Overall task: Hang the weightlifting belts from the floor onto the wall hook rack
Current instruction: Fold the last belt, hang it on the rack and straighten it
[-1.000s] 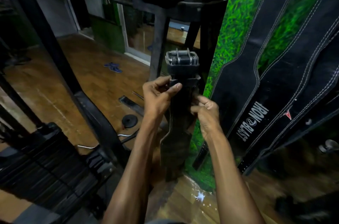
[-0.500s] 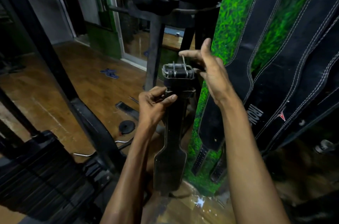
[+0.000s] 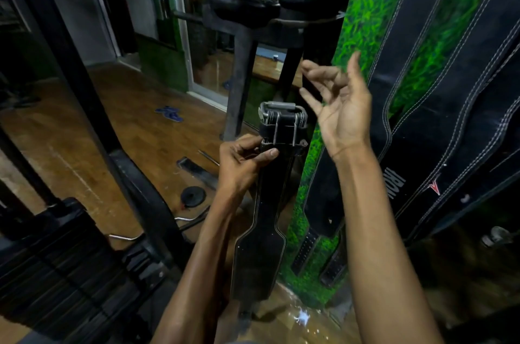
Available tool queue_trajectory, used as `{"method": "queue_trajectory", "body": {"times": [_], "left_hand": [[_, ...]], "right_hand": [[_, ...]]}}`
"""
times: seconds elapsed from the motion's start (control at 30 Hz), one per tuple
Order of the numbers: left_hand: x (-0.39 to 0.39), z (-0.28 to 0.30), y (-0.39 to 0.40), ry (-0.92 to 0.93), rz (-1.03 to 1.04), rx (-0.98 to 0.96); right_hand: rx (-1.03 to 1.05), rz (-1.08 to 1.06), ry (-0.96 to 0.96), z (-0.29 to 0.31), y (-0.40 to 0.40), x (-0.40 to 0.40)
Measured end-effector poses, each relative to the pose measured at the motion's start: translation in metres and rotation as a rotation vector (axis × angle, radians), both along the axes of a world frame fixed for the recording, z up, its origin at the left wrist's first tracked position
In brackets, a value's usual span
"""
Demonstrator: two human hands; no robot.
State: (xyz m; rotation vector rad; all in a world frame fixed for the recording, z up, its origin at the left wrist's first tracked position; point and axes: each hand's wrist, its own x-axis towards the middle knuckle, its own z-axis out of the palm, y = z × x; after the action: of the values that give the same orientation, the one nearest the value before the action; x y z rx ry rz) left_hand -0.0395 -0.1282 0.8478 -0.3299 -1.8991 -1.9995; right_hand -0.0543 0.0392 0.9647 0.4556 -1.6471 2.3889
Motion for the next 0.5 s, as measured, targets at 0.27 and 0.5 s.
{"method": "queue_trajectory", "body": {"times": [0.27, 0.5], "left_hand": [[-0.018, 0.009, 0.003, -0.041, -0.024, 0.035], [-0.035, 0.053, -0.018, 0.06, 0.131, 0.092]], "right_hand": [[0.277, -0.214, -0.055, -0.014, -0.001, -0.014], [0.268, -0.453, 0.091, -0.006, -0.002, -0.034]]}}
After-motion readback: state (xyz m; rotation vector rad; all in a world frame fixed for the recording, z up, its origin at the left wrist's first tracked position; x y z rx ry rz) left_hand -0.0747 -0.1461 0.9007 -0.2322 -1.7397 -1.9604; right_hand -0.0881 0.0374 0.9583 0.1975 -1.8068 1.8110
